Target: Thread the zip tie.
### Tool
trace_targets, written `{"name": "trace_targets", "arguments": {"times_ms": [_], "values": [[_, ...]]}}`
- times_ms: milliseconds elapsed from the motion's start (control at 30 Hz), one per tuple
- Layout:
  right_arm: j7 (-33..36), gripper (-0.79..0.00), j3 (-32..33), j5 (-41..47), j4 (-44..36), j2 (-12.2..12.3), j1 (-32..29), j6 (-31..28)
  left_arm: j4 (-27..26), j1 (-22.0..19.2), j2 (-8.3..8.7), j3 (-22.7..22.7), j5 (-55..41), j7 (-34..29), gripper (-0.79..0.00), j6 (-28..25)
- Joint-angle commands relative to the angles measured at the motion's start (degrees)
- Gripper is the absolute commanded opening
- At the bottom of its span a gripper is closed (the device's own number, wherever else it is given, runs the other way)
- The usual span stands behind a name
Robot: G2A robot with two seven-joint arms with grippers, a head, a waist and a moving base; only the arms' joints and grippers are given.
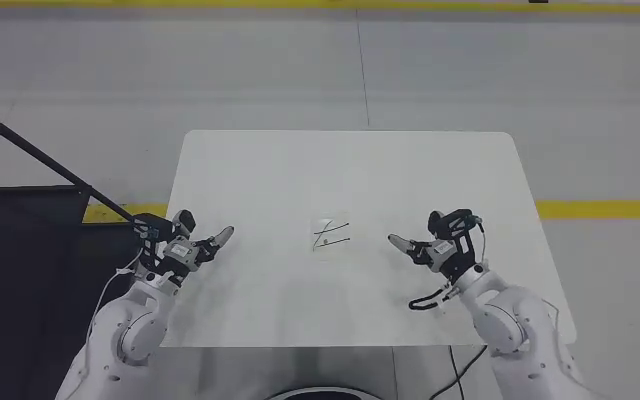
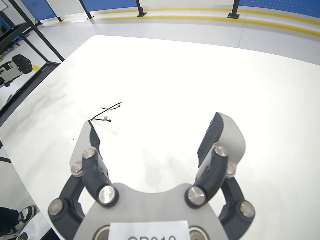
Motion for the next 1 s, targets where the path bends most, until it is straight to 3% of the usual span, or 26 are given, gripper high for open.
{"name": "trace_targets", "arguments": {"times_ms": [0, 133, 233, 400, 533, 700, 967], "values": [[0.0, 0.0, 0.0, 0.0, 0.0, 0.0, 0.0, 0.0, 0.0, 0.0, 0.0, 0.0, 0.0, 0.0, 0.0, 0.0], [-0.6, 0.0, -0.1, 0.2, 0.2, 0.0, 0.0, 0.2, 0.0, 0.0, 0.0, 0.0, 0.0, 0.0, 0.0, 0.0], [1.5, 0.0, -1.5, 4.7, 2.3, -0.1, 1.4, -4.3, -0.2, -0.2, -0.06, 1.0, -0.6, -0.6, 0.0, -0.9], [13.1, 0.0, -5.4, 20.4, 9.3, -0.3, 8.2, -11.8, 0.0, -0.8, -0.2, 1.8, -1.5, -0.3, 0.0, -0.8], [22.3, 0.0, -8.3, 33.6, 16.4, -0.6, 14.5, -13.9, 0.5, -0.7, -0.33, 1.7, -3.3, 2.7, 0.0, -1.9], [29.5, 0.0, -12.6, 41.1, 24.6, -1.2, 21.3, -12.5, 0.8, -0.2, -0.33, 1.2, -4.0, 4.3, 0.0, -2.7], [32.1, -0.015, -17.5, 43.8, 32.6, -2.3, 27.3, -10.5, 0.8, -0.2, -0.33, 1.2, -4.0, 4.3, 0.0, -2.7]]}}
